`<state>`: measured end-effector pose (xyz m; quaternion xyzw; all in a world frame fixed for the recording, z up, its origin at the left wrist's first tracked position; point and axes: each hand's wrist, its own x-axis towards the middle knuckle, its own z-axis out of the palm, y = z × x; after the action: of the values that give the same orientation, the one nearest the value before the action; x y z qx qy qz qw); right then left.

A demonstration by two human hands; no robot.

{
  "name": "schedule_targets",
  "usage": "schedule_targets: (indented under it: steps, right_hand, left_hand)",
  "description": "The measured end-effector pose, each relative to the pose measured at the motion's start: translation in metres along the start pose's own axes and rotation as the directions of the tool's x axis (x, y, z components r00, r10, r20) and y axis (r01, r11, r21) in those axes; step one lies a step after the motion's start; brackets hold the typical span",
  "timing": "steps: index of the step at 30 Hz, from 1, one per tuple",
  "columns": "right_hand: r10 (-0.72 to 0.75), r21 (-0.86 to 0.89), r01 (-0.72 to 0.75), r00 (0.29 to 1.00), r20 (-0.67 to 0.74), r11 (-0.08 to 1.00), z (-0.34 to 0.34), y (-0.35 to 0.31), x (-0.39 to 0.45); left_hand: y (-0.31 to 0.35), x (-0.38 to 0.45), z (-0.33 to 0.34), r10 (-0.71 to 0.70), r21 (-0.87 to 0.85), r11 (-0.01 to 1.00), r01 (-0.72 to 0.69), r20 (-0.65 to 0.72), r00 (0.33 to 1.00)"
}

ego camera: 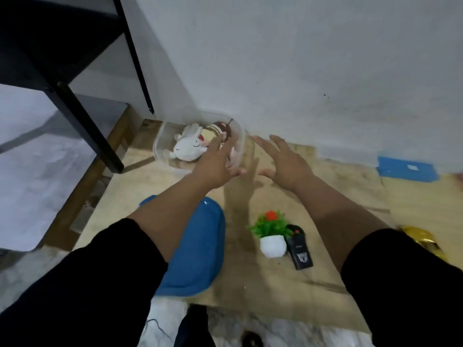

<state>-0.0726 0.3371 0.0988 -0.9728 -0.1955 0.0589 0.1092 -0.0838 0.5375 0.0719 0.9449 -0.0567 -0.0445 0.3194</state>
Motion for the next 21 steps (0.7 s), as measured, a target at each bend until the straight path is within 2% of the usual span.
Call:
schedule_targets:
  steps: [5, 8, 11, 15, 17, 21]
  right_hand:
    - [0.041, 0.081, -0.054, 0.987, 0.153, 0.995, 0.016, 0.036, -0.086]
    - [0.060, 0.156, -0.097, 0.972, 0.228, 0.983, 0.038, 0.048, -0.124]
    - [0.034, 0.231, -0.102, 0.960, 0.279, 0.967, 0.060, 0.054, -0.150]
    - [0.021, 0.207, -0.084, 0.957, 0.289, 0.975, 0.084, 0.053, -0.167]
    - [0.051, 0.175, -0.097, 0.966, 0.253, 0.980, 0.092, 0.052, -0.168]
    - [0.098, 0.133, -0.121, 0.981, 0.167, 0.984, 0.101, 0.052, -0.165]
  left_hand:
    - [0.043, -0.055, 0.055, 0.076, 0.021, 0.996, -0.081, 0.185, 0.980]
    - [0.057, -0.082, 0.088, 0.041, 0.167, 0.981, -0.102, 0.331, 0.943]
    - [0.061, -0.099, 0.115, -0.006, 0.238, 0.966, -0.100, 0.407, 0.913]
    - [0.062, -0.109, 0.136, -0.027, 0.246, 0.967, -0.059, 0.333, 0.942]
    - [0.060, -0.110, 0.141, -0.034, 0.218, 0.975, -0.030, 0.281, 0.959]
    - [0.054, -0.114, 0.144, -0.071, 0.160, 0.987, 0.029, 0.264, 0.962]
